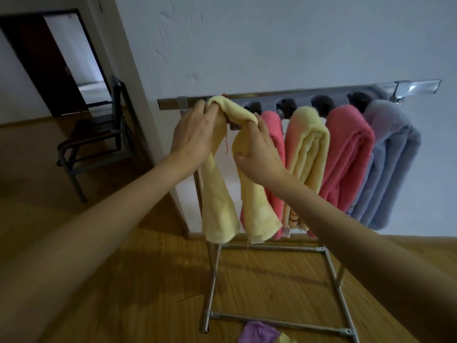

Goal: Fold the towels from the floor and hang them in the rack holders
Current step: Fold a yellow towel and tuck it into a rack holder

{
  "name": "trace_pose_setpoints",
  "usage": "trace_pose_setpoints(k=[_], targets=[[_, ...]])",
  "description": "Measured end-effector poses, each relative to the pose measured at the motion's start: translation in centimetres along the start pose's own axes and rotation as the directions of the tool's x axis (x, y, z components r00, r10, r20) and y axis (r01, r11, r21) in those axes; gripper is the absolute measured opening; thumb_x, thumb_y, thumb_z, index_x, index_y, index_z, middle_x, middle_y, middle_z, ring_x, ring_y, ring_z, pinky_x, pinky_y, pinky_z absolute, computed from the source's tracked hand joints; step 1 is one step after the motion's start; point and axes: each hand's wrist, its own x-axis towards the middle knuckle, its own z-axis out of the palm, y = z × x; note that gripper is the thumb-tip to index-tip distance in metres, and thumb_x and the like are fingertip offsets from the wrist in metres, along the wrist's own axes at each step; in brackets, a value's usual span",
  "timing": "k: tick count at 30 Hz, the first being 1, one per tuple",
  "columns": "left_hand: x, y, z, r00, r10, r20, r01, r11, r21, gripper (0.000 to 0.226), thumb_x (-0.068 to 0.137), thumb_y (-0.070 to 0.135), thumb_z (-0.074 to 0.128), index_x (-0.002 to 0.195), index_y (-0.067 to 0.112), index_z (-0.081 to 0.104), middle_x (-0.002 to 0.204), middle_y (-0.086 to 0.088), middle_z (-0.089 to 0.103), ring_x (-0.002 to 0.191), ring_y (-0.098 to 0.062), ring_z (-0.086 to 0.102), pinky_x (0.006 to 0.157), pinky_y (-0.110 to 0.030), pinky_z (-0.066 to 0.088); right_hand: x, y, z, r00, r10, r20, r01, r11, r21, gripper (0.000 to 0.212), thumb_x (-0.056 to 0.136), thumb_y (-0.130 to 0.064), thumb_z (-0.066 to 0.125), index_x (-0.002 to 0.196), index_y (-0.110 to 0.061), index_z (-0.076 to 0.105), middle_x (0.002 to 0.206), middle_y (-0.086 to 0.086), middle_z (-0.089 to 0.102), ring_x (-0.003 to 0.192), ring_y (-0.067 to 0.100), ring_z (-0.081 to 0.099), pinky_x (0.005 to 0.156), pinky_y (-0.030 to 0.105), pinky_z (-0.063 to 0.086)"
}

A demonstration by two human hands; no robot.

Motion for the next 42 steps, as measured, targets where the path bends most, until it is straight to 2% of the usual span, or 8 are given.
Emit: trace_pose_setpoints(k=[5, 12, 22, 27, 30, 35, 39, 42], targets=[[1.8, 0.0, 1.5, 0.998, 0.065, 0.027, -0.066, 0.996, 0.068, 0.048, 0.086, 0.001, 0.060, 0.130, 0.008, 0.043, 0.119, -0.015, 0.054, 0.106, -0.031, 0.054, 0.084, -0.040, 0.048, 1.4, -0.1, 1.7, 0.996, 0.084, 0.019, -0.086, 0.987, 0.134, 0.070, 0.082, -0.001, 0.057, 0.144, -0.004, 0.024, 0.159, 0.013, -0.009, 0.130, 0.031, 0.037, 0.093, 0.034, 0.046], [1.9, -0.7, 3.9, 0.994, 0.101, 0.044, -0.107, 0.985, 0.132, 0.049, 0.085, 0.000, 0.061, 0.131, 0.007, 0.044, 0.125, -0.015, 0.053, 0.118, -0.032, 0.050, 0.088, -0.037, 0.049, 2.5, 1.2, 4.5, 0.994, 0.096, -0.044, -0.087, 0.980, 0.178, 0.079, 0.080, 0.004, 0.055, 0.148, -0.003, 0.016, 0.158, 0.011, -0.016, 0.126, 0.022, 0.040, 0.068, 0.020, 0.042], [-2.2, -1.3, 6.4, 0.954, 0.262, 0.143, -0.265, 0.964, 0.004, 0.055, 0.088, -0.001, 0.045, 0.141, 0.008, 0.037, 0.115, -0.015, 0.054, 0.101, -0.030, 0.053, 0.077, -0.039, 0.051, 0.4, 5.8, 6.4, 0.985, -0.143, -0.095, 0.157, 0.974, 0.163, 0.078, 0.076, 0.011, 0.051, 0.148, 0.000, 0.023, 0.156, 0.014, 0.018, 0.147, 0.019, 0.011, 0.110, 0.004, 0.010], [-3.6, -1.7, 8.1, 0.938, 0.300, 0.174, -0.293, 0.954, -0.069, 0.044, 0.089, -0.001, 0.054, 0.131, 0.008, 0.048, 0.108, -0.015, 0.053, 0.094, -0.030, 0.052, 0.069, -0.042, 0.051, 0.8, 7.2, 6.9, 0.974, -0.199, -0.107, 0.212, 0.967, 0.138, 0.060, 0.082, 0.004, 0.056, 0.140, -0.002, 0.038, 0.144, 0.017, 0.035, 0.135, 0.025, 0.035, 0.106, 0.005, 0.023], [-4.7, -2.0, 9.1, 0.947, 0.298, 0.119, -0.274, 0.944, -0.183, 0.040, 0.090, 0.003, 0.055, 0.129, 0.009, 0.051, 0.109, -0.012, 0.054, 0.096, -0.027, 0.054, 0.072, -0.038, 0.052, 0.8, 7.9, 7.3, 0.975, -0.194, -0.111, 0.207, 0.971, 0.120, 0.056, 0.087, -0.002, 0.054, 0.140, -0.009, 0.037, 0.138, 0.015, 0.038, 0.121, 0.025, 0.044, 0.097, 0.026, 0.041], [-7.8, -2.2, 11.0, 0.992, 0.106, 0.073, -0.056, 0.866, -0.496, 0.039, 0.088, 0.023, 0.064, 0.115, 0.022, 0.036, 0.108, 0.003, 0.055, 0.085, -0.010, 0.061, 0.067, -0.021, 0.052, 0.0, 9.1, 8.1, 0.969, -0.197, -0.148, 0.221, 0.961, 0.165, 0.062, 0.089, -0.004, 0.050, 0.139, -0.029, 0.021, 0.129, 0.012, 0.045, 0.111, 0.020, 0.051, 0.088, 0.028, 0.046], [-9.6, -1.2, 13.2, 0.976, -0.135, 0.170, 0.212, 0.766, -0.608, 0.053, 0.082, 0.034, 0.072, 0.111, 0.025, 0.028, 0.105, 0.010, 0.055, 0.082, -0.006, 0.062, 0.067, -0.022, 0.054, -0.3, 9.5, 8.8, 0.985, -0.051, -0.165, 0.090, 0.966, 0.241, 0.056, 0.087, -0.005, 0.055, 0.133, -0.021, 0.027, 0.117, 0.005, 0.056, 0.092, 0.007, 0.057, 0.077, 0.017, 0.049], [-10.2, -0.9, 15.1, 0.895, -0.212, 0.394, 0.416, 0.717, -0.559, 0.063, 0.080, 0.042, 0.072, 0.127, 0.018, 0.036, 0.104, 0.007, 0.059, 0.086, -0.010, 0.062, 0.071, -0.026, 0.054, -0.1, 10.1, 9.7, 0.988, -0.004, -0.154, 0.020, 0.995, 0.101, 0.017, 0.085, -0.003, 0.056, 0.077, -0.014, 0.046, 0.076, -0.001, 0.050, 0.063, 0.007, 0.043, 0.060, 0.029, 0.039]])
